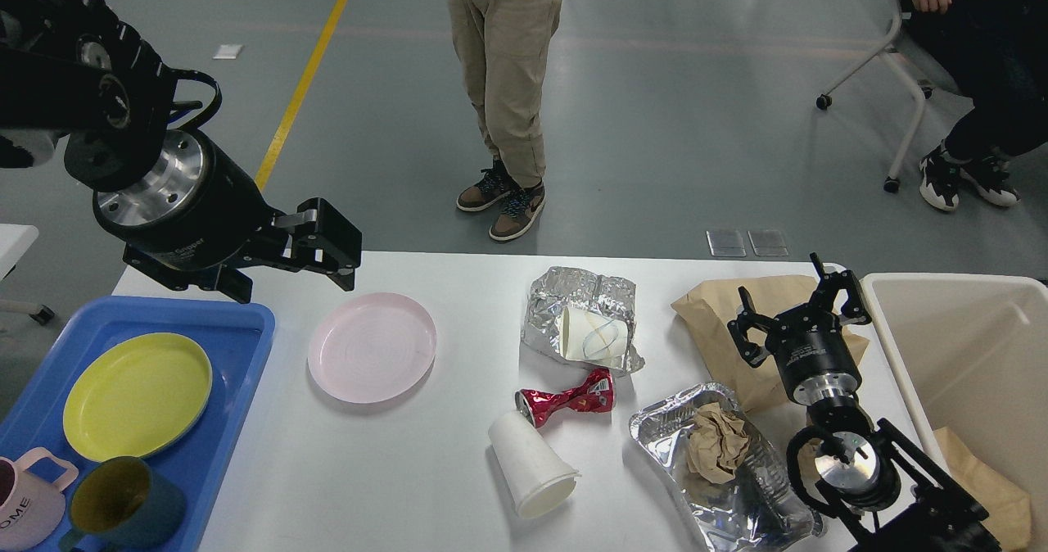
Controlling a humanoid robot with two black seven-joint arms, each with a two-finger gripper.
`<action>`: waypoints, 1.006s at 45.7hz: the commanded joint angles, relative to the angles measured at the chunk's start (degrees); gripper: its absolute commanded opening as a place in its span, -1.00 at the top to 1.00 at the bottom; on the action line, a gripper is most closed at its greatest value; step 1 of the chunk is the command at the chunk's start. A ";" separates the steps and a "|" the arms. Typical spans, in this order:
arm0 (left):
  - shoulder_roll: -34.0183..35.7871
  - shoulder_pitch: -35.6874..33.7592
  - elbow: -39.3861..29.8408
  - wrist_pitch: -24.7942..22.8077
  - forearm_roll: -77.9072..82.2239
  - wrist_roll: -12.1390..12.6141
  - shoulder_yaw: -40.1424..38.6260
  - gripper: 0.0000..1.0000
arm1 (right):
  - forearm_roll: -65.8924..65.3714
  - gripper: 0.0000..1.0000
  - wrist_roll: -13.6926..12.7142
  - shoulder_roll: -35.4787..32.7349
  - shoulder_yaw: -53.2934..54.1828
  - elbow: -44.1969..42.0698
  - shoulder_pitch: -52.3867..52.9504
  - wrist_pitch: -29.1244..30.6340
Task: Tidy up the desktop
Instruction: 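Move the left gripper to the pink plate rim and grasp it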
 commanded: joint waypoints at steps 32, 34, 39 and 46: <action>0.96 21.55 10.63 3.77 -18.88 -0.22 3.45 -0.81 | -0.07 -1.00 0.00 0.00 0.00 0.01 0.00 0.00; 1.40 25.06 11.25 6.14 -20.72 -0.22 3.27 -0.81 | 0.02 -1.00 0.00 0.00 0.00 0.01 0.00 0.00; 1.23 34.37 14.58 13.17 -26.43 -0.22 2.74 -0.81 | 0.02 -1.00 0.00 0.00 0.00 0.01 0.00 0.00; 2.80 45.45 18.63 23.89 -31.80 -0.05 -1.64 -0.78 | 0.02 -1.00 0.00 0.00 0.00 0.01 0.00 0.00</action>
